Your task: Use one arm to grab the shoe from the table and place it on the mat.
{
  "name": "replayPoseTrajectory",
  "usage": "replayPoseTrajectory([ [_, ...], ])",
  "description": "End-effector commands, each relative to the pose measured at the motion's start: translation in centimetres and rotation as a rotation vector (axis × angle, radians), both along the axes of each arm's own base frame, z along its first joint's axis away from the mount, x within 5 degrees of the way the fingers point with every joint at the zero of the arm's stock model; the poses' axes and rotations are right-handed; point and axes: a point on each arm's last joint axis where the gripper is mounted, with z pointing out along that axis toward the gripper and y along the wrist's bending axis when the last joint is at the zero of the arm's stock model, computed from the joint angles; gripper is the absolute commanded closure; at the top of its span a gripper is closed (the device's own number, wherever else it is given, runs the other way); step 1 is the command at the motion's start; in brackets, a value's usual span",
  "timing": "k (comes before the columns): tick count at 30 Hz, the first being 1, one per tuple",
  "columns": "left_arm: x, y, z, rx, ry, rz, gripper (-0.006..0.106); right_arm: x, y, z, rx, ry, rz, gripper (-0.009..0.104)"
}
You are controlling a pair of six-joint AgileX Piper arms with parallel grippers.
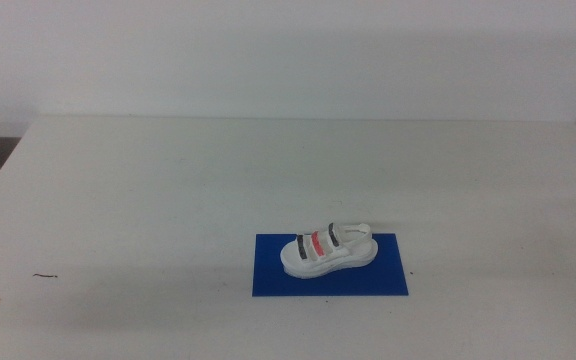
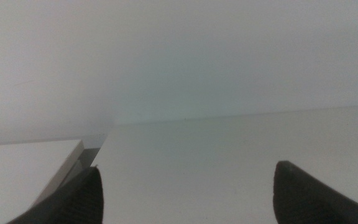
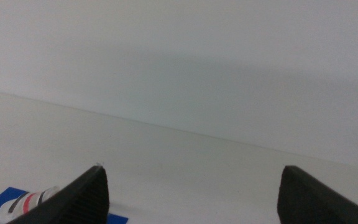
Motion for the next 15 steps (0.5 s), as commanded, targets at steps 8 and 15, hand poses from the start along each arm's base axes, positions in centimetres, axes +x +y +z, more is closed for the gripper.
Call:
replayPoseTrajectory([
  [8, 0.0, 0.0, 0.1, -0.005, -0.007, -0.002, 0.007, -4.0, -2.2, -0.8, -0.054, -0.220, -0.158, 0.011],
  [15, 0.0, 0.0, 0.1, -0.005, -0.007, -0.002, 0.007, -5.2, -2.7, -2.6, -0.190, -0.079, -0.222, 0.011],
])
